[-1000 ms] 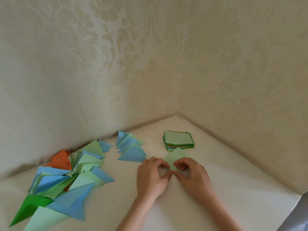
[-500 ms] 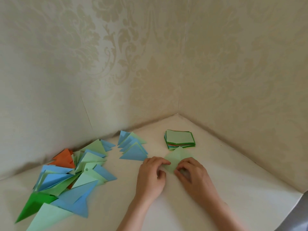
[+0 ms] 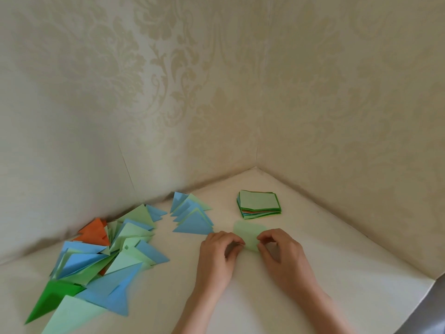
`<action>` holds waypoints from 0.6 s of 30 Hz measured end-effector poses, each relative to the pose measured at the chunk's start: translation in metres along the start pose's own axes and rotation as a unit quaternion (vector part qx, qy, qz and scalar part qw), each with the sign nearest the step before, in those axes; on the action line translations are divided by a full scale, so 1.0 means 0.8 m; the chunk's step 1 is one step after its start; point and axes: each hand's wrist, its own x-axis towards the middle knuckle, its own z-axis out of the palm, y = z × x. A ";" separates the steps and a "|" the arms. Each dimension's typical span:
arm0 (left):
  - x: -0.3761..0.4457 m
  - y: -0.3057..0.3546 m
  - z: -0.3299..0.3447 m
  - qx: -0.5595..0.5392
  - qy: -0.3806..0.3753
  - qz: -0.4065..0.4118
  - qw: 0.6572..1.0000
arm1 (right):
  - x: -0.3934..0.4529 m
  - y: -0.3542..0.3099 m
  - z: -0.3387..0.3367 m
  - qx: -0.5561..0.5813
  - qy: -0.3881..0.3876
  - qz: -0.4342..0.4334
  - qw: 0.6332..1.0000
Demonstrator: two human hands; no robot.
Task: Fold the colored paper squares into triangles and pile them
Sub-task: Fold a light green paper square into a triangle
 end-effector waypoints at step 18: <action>0.004 0.010 0.004 0.084 0.008 -0.056 0.995 | 0.001 0.004 0.011 -0.071 -0.003 0.016 0.997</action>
